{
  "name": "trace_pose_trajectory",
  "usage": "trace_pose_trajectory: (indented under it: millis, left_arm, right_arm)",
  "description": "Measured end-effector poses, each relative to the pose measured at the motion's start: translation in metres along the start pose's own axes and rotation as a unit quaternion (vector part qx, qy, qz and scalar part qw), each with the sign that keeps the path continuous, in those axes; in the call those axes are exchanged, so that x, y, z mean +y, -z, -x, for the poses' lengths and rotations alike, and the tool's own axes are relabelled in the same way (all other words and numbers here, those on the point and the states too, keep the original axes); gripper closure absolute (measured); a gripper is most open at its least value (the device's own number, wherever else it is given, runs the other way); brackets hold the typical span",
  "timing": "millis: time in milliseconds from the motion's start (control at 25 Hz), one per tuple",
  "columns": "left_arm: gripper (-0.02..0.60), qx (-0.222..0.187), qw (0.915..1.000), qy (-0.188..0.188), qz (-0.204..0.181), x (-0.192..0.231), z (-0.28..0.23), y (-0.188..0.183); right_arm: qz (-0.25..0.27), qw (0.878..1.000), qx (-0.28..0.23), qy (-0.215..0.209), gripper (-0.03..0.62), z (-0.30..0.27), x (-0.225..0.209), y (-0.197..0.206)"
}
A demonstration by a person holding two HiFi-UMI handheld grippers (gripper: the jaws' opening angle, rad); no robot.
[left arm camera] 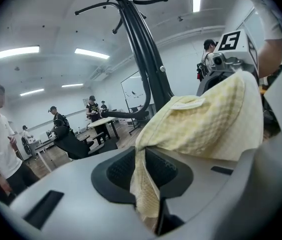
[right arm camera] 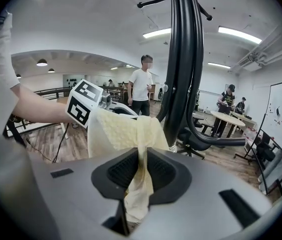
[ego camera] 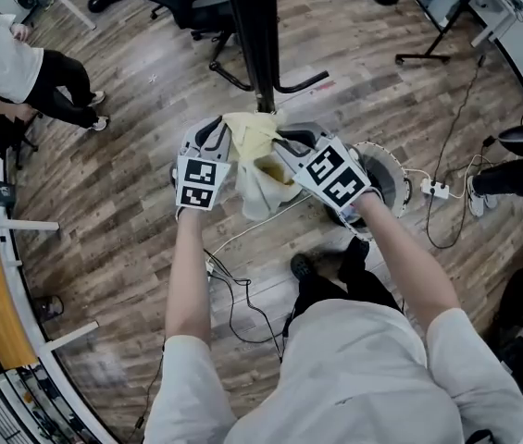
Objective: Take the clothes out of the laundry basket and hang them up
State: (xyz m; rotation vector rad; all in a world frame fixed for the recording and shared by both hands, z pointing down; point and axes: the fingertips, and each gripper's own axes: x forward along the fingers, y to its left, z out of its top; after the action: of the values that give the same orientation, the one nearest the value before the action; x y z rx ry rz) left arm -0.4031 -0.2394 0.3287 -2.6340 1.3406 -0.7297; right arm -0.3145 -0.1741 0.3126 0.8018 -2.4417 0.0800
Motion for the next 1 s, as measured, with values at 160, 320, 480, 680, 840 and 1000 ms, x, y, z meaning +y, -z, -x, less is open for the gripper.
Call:
trace_pose_trajectory:
  millis: [160,320,480,680,840,1000]
  left_arm:
    - [0.451,0.004,1.0,0.005,-0.004,-0.001,0.001,0.003]
    - [0.422,0.007,0.9999,0.007,-0.012,-0.002,0.006,0.003]
    - [0.411,0.0,1.0,-0.002,-0.007,0.003,0.015,-0.001]
    - [0.411,-0.008,0.9998,-0.017,-0.008,0.008,0.034,-0.013]
    - [0.411,-0.025,0.9993,-0.027,-0.002,0.007,0.055,-0.029]
    - [0.412,-0.049,0.9983,-0.03,0.011,-0.003,0.074,-0.05]
  right_arm:
    - [0.002,1.0,0.001,0.002,0.494,0.001,0.0,0.0]
    - [0.001,1.0,-0.002,0.004,0.451,0.005,-0.001,-0.003]
    - [0.002,1.0,-0.008,0.001,0.447,0.01,-0.002,-0.006]
    - [0.002,1.0,-0.022,0.005,0.448,0.023,0.0,-0.012]
    - [0.002,0.999,-0.036,0.01,0.453,0.035,0.001,-0.016]
    - [0.008,0.998,-0.053,0.018,0.459,0.051,0.0,-0.019]
